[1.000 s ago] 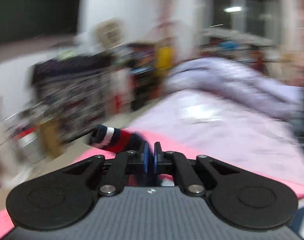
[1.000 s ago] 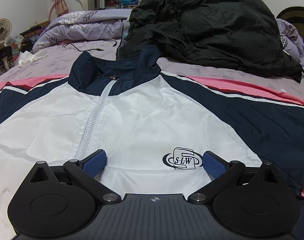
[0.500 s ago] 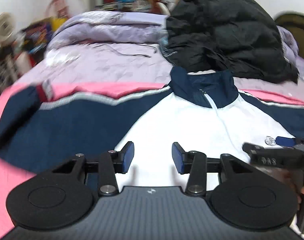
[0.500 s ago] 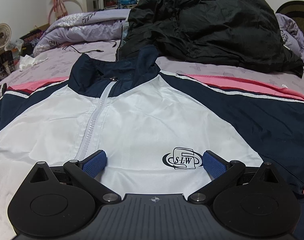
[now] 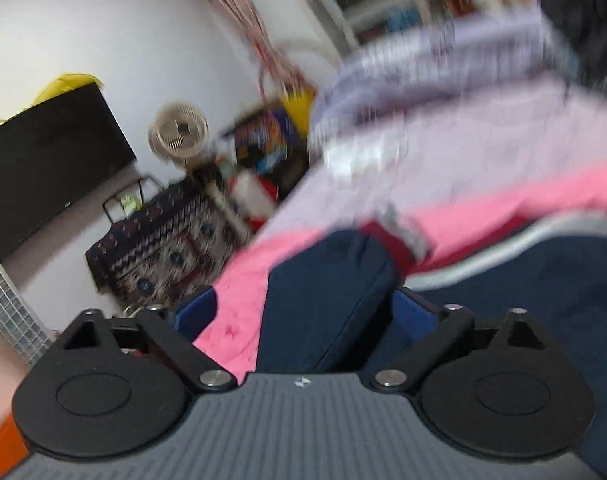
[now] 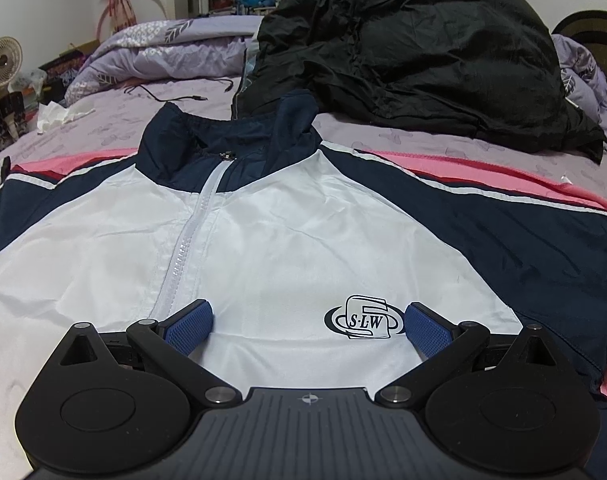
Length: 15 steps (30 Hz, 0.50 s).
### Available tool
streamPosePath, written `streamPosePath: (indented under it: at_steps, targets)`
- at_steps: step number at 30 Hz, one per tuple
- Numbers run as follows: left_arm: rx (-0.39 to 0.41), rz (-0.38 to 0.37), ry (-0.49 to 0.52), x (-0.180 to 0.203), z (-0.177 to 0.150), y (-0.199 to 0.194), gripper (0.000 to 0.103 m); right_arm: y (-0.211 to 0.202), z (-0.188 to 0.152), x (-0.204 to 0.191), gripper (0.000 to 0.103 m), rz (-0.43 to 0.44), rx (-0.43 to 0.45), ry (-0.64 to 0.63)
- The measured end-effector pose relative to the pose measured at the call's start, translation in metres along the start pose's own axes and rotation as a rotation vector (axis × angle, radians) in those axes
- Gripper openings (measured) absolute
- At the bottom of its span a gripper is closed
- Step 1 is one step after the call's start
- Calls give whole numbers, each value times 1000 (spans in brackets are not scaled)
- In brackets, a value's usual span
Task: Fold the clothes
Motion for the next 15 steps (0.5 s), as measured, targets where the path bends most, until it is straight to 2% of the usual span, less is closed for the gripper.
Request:
streamPosePath:
  at_steps: [1,2,3,4,5,7,9,10,12,13,15]
  targets:
    - [-53,11,27,6,-1,16,70,0,0,0,103,0,1,0]
    - [-110,8,-12,7,-1,25,38,0,0,0,103,0,2,0]
    - [-167,5,-51,8,-2,34,0,0,0,0,103,0,2,0]
    - [-218,2,-91,9,-2,41,1,0,-1,0,103,-1,3,-1]
    - [-198,-9,-138,5,1,36,0,1,-1,0,103,1,3,1]
    - [-88,-54,-202,-1,11,9,0,1,-1,1,103,4,4,6]
    - [54,-129,-239,-10,26,-38,0,1,-1,1,103,7,4,10]
    - [120,-175,-256,-14,35,-64,0,1,-1,2,103,9,4,12]
    - [246,-313,-273,-18,49,-122,0,1,0,2,103,9,3,11]
    - [296,-372,-292,-21,51,-148,0,1,0,2,103,9,3,12]
    - [353,-443,-317,-21,44,-188,2,1,0,2,103,11,1,14]
Point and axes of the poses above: each gripper's, at about its wrist camera, not at the fingertips, and y roughly the way its jaws point, x to its right, z to its top, the point moved 3 cm from there along y, roughly the way its jaws point, and after that the axes turned 7 degrees about z, right-handed, at the moved point
